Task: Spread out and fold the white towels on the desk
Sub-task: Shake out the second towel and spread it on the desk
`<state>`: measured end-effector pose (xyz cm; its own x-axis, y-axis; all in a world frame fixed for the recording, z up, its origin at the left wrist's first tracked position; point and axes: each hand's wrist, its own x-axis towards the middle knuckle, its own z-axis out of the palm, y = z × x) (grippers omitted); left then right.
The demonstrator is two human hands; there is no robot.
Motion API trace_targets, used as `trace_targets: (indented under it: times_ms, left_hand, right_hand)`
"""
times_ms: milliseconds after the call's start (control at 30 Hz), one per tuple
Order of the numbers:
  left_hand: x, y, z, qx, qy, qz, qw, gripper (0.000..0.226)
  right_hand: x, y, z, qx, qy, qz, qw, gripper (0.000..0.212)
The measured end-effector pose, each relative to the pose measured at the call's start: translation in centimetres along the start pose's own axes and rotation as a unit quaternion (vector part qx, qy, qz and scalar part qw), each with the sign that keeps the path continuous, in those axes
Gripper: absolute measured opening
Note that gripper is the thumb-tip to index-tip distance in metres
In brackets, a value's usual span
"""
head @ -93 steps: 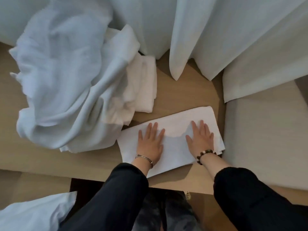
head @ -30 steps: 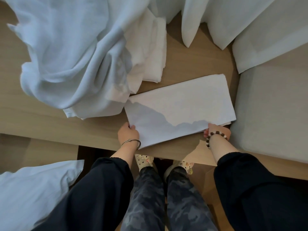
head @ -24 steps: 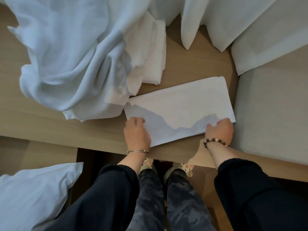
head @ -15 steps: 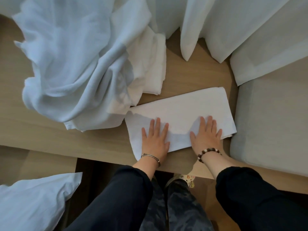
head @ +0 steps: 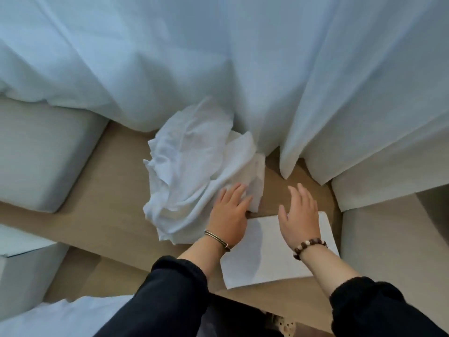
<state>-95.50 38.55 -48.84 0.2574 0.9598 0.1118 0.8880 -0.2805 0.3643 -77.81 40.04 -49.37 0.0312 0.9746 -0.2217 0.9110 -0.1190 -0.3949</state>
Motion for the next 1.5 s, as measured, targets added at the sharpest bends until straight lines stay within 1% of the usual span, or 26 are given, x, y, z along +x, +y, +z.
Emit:
trace_targets:
  times_ms: [100,167,233,333,433,500,600,667,700,733,800,833,900,933,1000,1033,1100,1133,1167,1200,1233,1267,1300,1367,1433,1500]
  left_hand:
    - [1.2,-4.0,-3.8,0.010,0.024,-0.068,0.997,0.045]
    - [2.0,-7.5,-5.4,0.031,-0.020,-0.160,0.986,0.057]
    - [2.4,-11.1,-6.2,0.054,-0.053,-0.250,0.965,0.062]
    - [2.6,-15.2,-6.5,0.011,-0.084,-0.337,0.938,0.068]
    - [2.5,-18.1,-5.6,-0.085,-0.152,-0.313,0.934,0.078]
    - [2.6,-19.3,-5.2,-0.143,-0.200,-0.293,0.924,0.084]
    - [3.0,-20.4,-4.8,-0.162,-0.218,-0.281,0.920,0.083]
    - [3.1,-20.8,-4.8,-0.169,-0.193,-0.285,0.924,0.073]
    - [3.2,-20.9,-4.9,-0.179,-0.177,-0.288,0.924,0.069]
    - [3.3,-20.9,-5.0,-0.195,-0.164,-0.291,0.922,0.065]
    - [3.5,-20.7,-5.4,-0.234,-0.140,-0.303,0.913,0.062]
    - [3.6,-20.5,-5.6,-0.252,-0.126,-0.314,0.907,0.061]
    - [3.9,-20.4,-6.2,-0.284,-0.093,-0.329,0.896,0.056]
    - [4.1,-20.3,-6.6,-0.296,-0.071,-0.332,0.893,0.052]
    - [4.5,-20.1,-7.7,-0.311,-0.027,-0.329,0.891,0.042]
    - [4.9,-19.9,-8.5,-0.320,-0.017,-0.323,0.891,0.039]
    - [5.7,-18.9,-10.3,-0.349,-0.023,-0.302,0.887,0.036]
    - [6.2,-18.2,-11.3,-0.368,-0.038,-0.285,0.884,0.039]
    - [6.6,-17.4,-12.3,-0.382,-0.063,-0.264,0.883,0.049]
    - [7.1,-16.7,-13.0,-0.373,-0.097,-0.232,0.893,0.066]
    - [7.6,-16.1,-13.7,-0.331,-0.136,-0.189,0.914,0.088]
    - [8.1,-15.5,-14.3,-0.274,-0.167,-0.143,0.936,0.107]
    - [8.6,-14.9,-15.0,-0.223,-0.184,-0.100,0.952,0.119]
    - [9.6,-13.6,-16.5,-0.163,-0.189,-0.046,0.967,0.126]
    - [10.7,-12.1,-18.3,-0.156,-0.163,-0.035,0.974,0.127]
    - [11.9,-10.4,-20.4,-0.162,-0.129,-0.036,0.978,0.125]
  right_hand:
    - [1.5,-4.8,-1.2,0.014,0.008,-0.016,1.000,0.051]
    - [2.3,-8.2,-1.1,0.054,0.000,-0.027,0.998,0.047]
    - [3.1,-11.3,-0.2,0.121,-0.031,-0.040,0.991,0.045]
    - [4.3,-14.9,2.1,0.170,-0.121,-0.004,0.978,0.061]
    - [5.6,-17.1,4.7,0.220,-0.185,0.047,0.957,0.071]
    - [6.3,-18.4,6.0,0.272,-0.209,0.121,0.931,0.081]
    - [7.5,-19.5,7.8,0.285,-0.185,0.204,0.918,0.091]
    - [8.3,-20.2,8.2,0.278,-0.148,0.242,0.918,0.088]
    - [8.6,-20.5,8.3,0.266,-0.133,0.262,0.918,0.082]
    - [8.8,-20.8,8.3,0.247,-0.124,0.275,0.921,0.067]
    - [8.8,-21.4,8.0,0.207,-0.104,0.283,0.931,0.019]
    - [8.7,-21.7,7.6,0.209,-0.083,0.277,0.934,0.015]
    - [8.4,-22.0,6.5,0.234,-0.024,0.250,0.939,0.033]
    - [8.1,-21.9,5.7,0.231,0.016,0.223,0.947,0.036]
    - [8.0,-21.6,3.9,0.236,0.060,0.156,0.957,0.024]
    - [8.1,-21.4,2.8,0.263,0.060,0.138,0.953,0.014]
    - [8.1,-21.1,0.5,0.345,0.042,0.116,0.931,0.008]
    - [8.0,-21.1,-0.7,0.402,0.027,0.114,0.908,0.012]
    - [7.9,-21.2,-2.0,0.458,0.013,0.119,0.881,0.020]
    - [7.8,-21.3,-3.2,0.489,0.004,0.120,0.864,0.019]
    - [7.6,-21.6,-4.6,0.497,0.004,0.115,0.860,0.010]
    - [7.4,-22.0,-5.9,0.492,0.007,0.106,0.864,0.014]
    - [7.3,-22.2,-7.1,0.492,0.009,0.097,0.865,0.025]
    - [6.9,-22.9,-9.6,0.504,0.013,0.084,0.860,0.032]
    - [6.2,-24.0,-12.6,0.525,0.026,0.073,0.848,0.026]
    - [5.6,-24.6,-15.7,0.527,0.045,0.068,0.846,0.017]
